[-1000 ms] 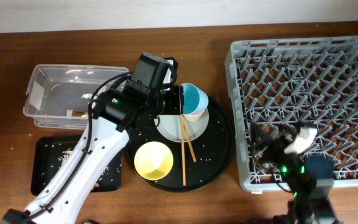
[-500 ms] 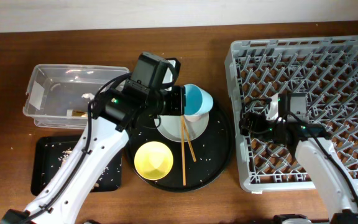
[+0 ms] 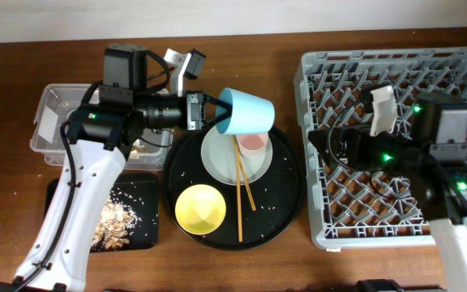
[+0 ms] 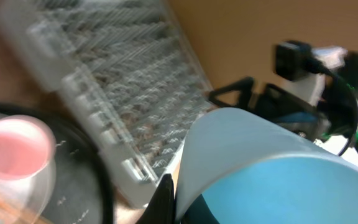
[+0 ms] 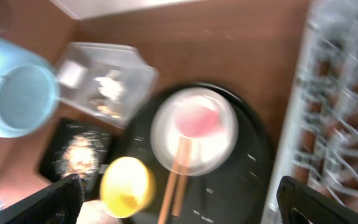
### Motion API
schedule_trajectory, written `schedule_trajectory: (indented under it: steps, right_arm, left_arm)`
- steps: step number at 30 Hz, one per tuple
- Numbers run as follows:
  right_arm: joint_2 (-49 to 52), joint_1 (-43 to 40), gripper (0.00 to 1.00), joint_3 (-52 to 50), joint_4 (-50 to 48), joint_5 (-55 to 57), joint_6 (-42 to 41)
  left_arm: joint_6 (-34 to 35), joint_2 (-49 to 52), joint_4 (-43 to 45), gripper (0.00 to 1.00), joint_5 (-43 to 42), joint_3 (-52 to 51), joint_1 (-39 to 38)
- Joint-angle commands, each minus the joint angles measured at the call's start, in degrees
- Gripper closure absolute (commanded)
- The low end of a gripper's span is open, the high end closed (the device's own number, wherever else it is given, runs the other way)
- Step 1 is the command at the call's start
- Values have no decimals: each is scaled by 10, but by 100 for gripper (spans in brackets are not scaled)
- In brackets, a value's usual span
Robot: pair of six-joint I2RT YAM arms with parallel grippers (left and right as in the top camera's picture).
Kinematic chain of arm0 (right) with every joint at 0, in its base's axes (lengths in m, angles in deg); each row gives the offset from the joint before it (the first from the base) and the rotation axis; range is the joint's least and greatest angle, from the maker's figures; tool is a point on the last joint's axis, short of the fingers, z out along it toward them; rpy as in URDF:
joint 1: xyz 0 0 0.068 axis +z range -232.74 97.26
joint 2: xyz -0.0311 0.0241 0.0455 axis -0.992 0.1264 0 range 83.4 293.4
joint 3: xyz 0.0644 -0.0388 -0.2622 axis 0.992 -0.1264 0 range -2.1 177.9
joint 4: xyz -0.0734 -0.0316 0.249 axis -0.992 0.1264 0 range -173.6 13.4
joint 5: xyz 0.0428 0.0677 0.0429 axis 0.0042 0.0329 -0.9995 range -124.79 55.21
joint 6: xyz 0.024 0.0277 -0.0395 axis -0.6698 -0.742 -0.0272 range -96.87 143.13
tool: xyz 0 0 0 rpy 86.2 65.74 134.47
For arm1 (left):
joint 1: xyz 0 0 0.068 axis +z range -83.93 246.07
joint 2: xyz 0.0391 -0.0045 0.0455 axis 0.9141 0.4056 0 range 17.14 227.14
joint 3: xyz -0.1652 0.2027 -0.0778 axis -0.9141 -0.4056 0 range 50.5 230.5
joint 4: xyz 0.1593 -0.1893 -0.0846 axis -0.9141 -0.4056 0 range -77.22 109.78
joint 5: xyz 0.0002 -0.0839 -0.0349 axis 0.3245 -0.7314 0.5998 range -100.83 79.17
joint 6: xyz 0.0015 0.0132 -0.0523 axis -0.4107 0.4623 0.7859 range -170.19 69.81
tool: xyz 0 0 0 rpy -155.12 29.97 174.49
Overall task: Sort waste into correct bins and load items into the dishwasher rack
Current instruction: 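Tilt the blue cup toward the rack and reach the right gripper to it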
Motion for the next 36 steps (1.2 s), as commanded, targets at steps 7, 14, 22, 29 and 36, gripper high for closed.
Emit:
schedule_trajectory:
  steps: [7, 14, 22, 29, 36]
  right_arm:
    - [-4, -17, 1, 26, -55, -259, 77]
    - [16, -44, 1, 26, -58, -416, 129]
    - [31, 12, 1, 26, -61, -380, 130]
    - [31, 59, 1, 26, -87, -355, 129]
    - [32, 71, 4, 26, -99, -351, 129]
  left_arm:
    - [-64, 43, 57, 100, -254, 13, -12]
    - [-62, 64, 92, 100, -263, 13, -23]
    - [-44, 64, 123, 100, -259, 13, -52]
    - [-45, 64, 123, 100, -258, 13, -59]
    - [-45, 64, 122, 100, -259, 13, -60]
